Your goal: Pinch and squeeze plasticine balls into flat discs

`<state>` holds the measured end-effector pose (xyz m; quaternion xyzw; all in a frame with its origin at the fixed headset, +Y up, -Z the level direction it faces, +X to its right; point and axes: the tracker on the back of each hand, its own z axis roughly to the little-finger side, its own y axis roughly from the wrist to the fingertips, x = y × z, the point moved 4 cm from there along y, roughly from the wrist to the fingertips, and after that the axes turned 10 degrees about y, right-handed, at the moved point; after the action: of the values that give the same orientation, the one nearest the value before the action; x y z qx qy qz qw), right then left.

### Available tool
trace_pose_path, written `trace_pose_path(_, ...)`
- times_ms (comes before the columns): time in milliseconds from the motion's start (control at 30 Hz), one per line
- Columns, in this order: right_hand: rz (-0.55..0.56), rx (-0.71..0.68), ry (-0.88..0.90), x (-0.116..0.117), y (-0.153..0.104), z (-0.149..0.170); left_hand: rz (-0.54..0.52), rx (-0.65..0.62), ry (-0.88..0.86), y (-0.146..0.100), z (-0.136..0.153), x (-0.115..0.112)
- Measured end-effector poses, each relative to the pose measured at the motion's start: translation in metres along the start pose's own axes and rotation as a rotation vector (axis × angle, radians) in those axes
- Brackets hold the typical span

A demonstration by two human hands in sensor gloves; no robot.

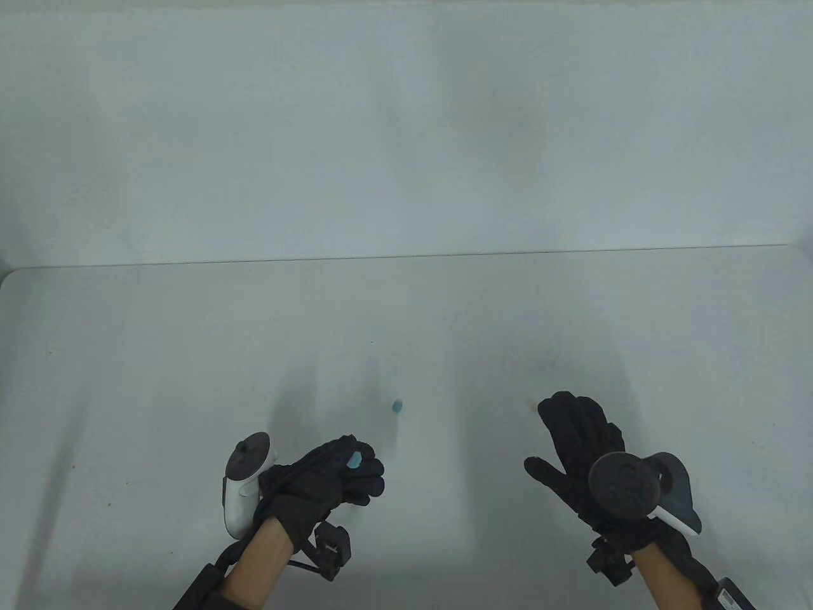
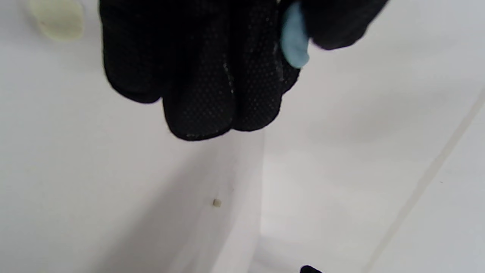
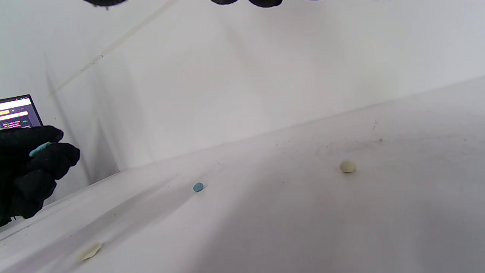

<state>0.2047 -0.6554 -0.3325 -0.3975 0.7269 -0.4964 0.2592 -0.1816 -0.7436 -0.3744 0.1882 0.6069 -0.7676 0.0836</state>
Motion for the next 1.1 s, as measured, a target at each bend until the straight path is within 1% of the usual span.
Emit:
trace_pose_path(67, -0.007, 0.002, -0.003, 0.001, 0.0, 0.0, 0.02, -0.016, 0.047, 0.0, -0.003, 0.0)
trace_pose_path(133, -0.004, 0.001, -0.005, 0.001, 0.0, 0.0, -0.011, -0.012, 0.056, 0.0, -0.004, 0.001)
trace_pose_path(300, -0.006, -0.002, -0.006, 0.002, 0.0, -0.001, -0.007, -0.036, 0.083, -0.001, -0.009, 0.001)
trace_pose_path(433, -0.002, -0.006, -0.002, 0.002, 0.0, -0.002, -0.068, -0.042, 0.099, -0.004, -0.01, 0.005)
trace_pose_path(500, -0.002, -0.005, -0.004, 0.002, 0.0, -0.002, 0.007, -0.058, 0.092, -0.002, -0.009, 0.002)
trace_pose_path(533, 0.002, -0.007, -0.003, 0.001, 0.0, -0.003, 0.072, -0.063, 0.039, -0.002, -0.008, -0.002)
trace_pose_path(600, 0.001, -0.008, 0.0, 0.001, 0.0, -0.003, 0.094, -0.07, -0.054, -0.003, -0.007, -0.006)
trace_pose_path(667, -0.003, -0.006, -0.003, 0.002, 0.0, -0.002, 0.106, -0.072, -0.067, -0.002, -0.008, -0.008)
trace_pose_path(800, 0.001, -0.006, -0.002, 0.002, 0.0, -0.002, 0.037, -0.071, 0.021, -0.002, -0.01, -0.003)
trace_pose_path(867, -0.004, -0.002, -0.005, 0.002, 0.0, -0.002, 0.023, -0.06, 0.046, -0.002, -0.011, -0.002)
trace_pose_path(967, -0.001, -0.001, -0.011, 0.002, 0.0, -0.002, 0.009, -0.086, 0.157, -0.004, -0.018, -0.002)
trace_pose_path(1000, -0.003, 0.0, -0.01, 0.002, 0.0, -0.002, -0.007, -0.088, 0.159, -0.004, -0.02, -0.002)
trace_pose_path(1067, -0.009, 0.002, -0.011, 0.003, 0.0, -0.002, 0.008, -0.093, 0.143, -0.004, -0.022, -0.003)
trace_pose_path(1100, -0.004, 0.001, -0.011, 0.003, 0.0, -0.002, -0.01, -0.086, 0.139, -0.005, -0.021, -0.002)
